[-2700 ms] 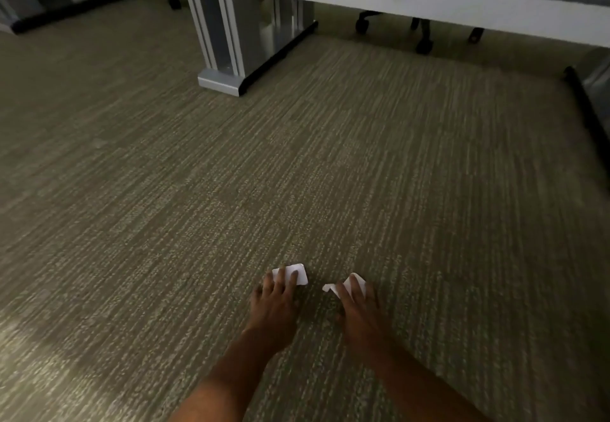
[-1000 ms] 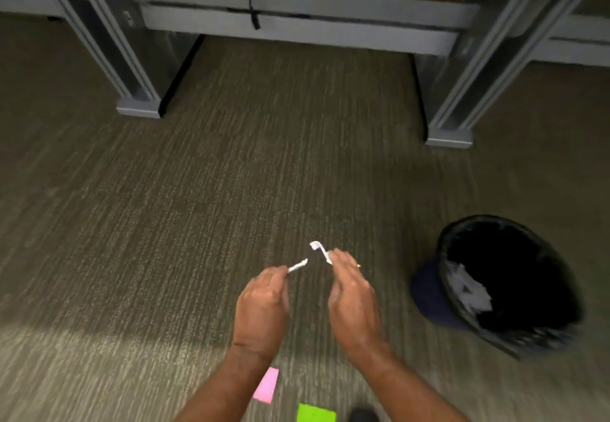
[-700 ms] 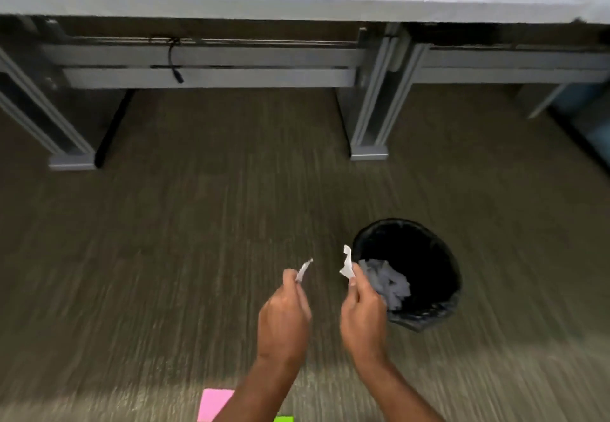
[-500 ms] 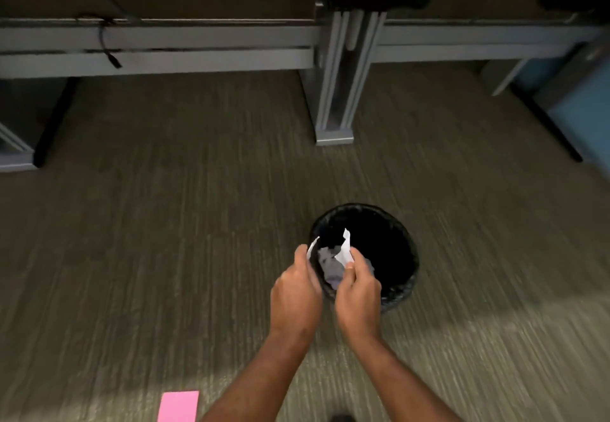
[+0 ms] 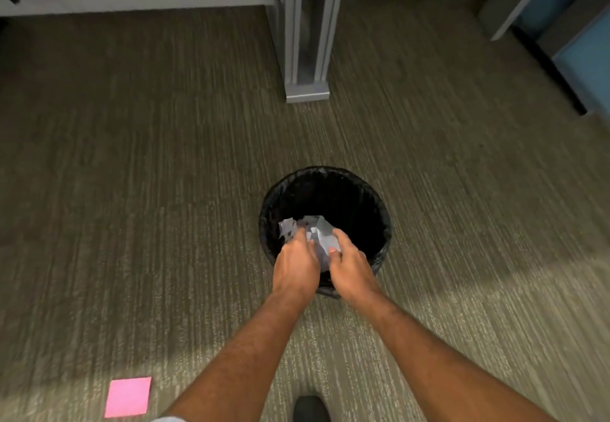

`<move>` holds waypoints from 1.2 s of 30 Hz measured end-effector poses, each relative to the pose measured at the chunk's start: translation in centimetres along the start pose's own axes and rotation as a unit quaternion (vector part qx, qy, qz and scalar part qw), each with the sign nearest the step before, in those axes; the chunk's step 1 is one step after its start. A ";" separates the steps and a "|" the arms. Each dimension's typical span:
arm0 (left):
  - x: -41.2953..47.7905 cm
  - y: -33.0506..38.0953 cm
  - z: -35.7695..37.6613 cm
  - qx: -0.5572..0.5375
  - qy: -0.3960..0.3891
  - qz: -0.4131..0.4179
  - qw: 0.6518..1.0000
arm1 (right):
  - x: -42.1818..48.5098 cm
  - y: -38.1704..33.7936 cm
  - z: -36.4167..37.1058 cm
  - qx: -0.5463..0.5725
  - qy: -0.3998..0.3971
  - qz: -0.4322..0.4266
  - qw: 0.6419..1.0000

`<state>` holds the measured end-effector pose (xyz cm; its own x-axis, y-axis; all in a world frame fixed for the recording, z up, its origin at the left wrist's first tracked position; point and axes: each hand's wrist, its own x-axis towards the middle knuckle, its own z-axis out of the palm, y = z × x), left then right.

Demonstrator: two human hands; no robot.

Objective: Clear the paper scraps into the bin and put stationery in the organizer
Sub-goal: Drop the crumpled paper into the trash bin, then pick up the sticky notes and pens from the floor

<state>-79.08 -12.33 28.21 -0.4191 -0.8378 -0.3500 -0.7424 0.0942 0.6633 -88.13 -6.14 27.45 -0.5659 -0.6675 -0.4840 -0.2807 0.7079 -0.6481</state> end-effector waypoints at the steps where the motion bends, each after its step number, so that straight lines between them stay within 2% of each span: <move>1: -0.2 -0.3 0.0 -0.004 0.001 0.003 1.000 | -0.1 0.2 0.1 -0.015 -0.009 -0.010 1.000; 8: -5.0 -4.0 -2.9 0.041 0.023 0.035 0.998 | -3.9 -2.2 2.9 -0.107 -0.022 -0.092 0.990; 12: -9.9 -8.2 -7.5 0.042 0.062 0.014 0.997 | -8.5 -5.6 5.9 -0.133 -0.014 -0.135 0.982; 18: -20.2 -17.3 -14.6 0.022 0.088 -0.021 0.996 | -19.4 -9.1 12.9 -0.110 -0.016 -0.145 0.983; 26: -35.0 -28.1 -23.6 0.052 0.090 -0.041 0.994 | -33.8 -11.9 21.3 -0.140 -0.058 -0.144 0.978; 31: -39.9 -32.8 -24.6 0.080 0.062 -0.072 0.992 | -37.6 -11.8 24.4 -0.178 -0.077 -0.158 0.968; 36: -41.8 -35.8 -23.0 0.094 0.049 -0.088 0.991 | -38.4 -8.8 26.8 -0.204 -0.093 -0.161 0.961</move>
<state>-22.95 6.94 34.29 -0.2293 -0.8970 -0.3779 -0.8873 0.0330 0.4600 -43.12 7.12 35.96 -0.2604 -0.8705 -0.4177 -0.7206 0.4631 -0.5160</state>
